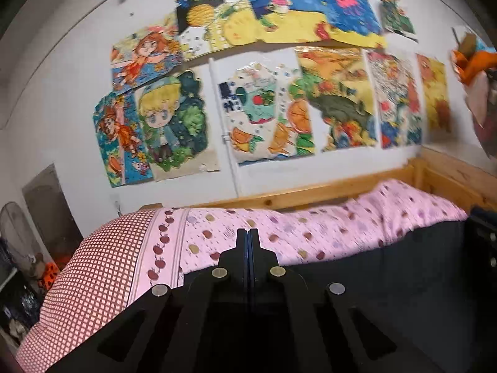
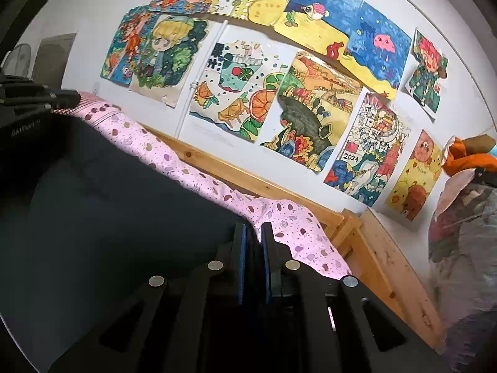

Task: Fold large clothes
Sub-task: 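Lift the folded jacket off the bed with both tools, then lower the black jacket onto the bed and open both tools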

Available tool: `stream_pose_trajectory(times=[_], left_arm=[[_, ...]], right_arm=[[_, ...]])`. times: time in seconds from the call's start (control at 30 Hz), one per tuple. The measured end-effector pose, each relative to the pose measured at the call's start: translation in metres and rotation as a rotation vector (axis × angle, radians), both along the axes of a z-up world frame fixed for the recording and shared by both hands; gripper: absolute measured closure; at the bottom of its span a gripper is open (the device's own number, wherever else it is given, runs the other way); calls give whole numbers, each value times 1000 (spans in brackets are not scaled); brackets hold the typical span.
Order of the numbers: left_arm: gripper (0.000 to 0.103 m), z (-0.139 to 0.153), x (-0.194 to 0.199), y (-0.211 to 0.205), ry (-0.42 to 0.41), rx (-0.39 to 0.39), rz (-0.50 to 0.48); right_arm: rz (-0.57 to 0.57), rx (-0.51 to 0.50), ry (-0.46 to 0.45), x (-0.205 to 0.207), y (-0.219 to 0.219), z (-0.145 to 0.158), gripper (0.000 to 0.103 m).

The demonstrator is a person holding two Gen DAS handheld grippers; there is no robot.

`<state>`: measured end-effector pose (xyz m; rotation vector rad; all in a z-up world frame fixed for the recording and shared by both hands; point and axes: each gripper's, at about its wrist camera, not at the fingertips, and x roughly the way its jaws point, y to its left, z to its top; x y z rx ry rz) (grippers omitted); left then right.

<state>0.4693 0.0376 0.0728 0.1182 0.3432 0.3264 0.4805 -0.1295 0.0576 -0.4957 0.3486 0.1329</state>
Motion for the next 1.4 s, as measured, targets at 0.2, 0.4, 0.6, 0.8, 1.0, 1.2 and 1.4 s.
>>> stream_pose_trajectory(times=[0.2, 0.4, 0.6, 0.8, 1.0, 1.2, 1.4], left_arm=[[101, -27, 23, 34, 57, -159, 11], [101, -37, 18, 51, 61, -248, -54], [93, -37, -12, 37, 79, -205, -194], [42, -47, -63, 17, 105, -186, -349], [39, -61, -110, -1, 161, -219, -512], [39, -94, -131, -21, 265, -197, -601], [36, -108, -116, -33, 272, -125, -564]], right_arm=[[-25, 10, 38, 34, 4, -18, 103], [-25, 85, 90, 41, -8, -31, 103], [31, 188, 115, 8, -30, -18, 93], [121, 245, 191, -34, -45, -21, 53], [208, 326, 303, -80, -63, -37, 52], [246, 331, 404, -101, -69, -66, 52], [228, 298, 409, -84, -64, -85, 52]])
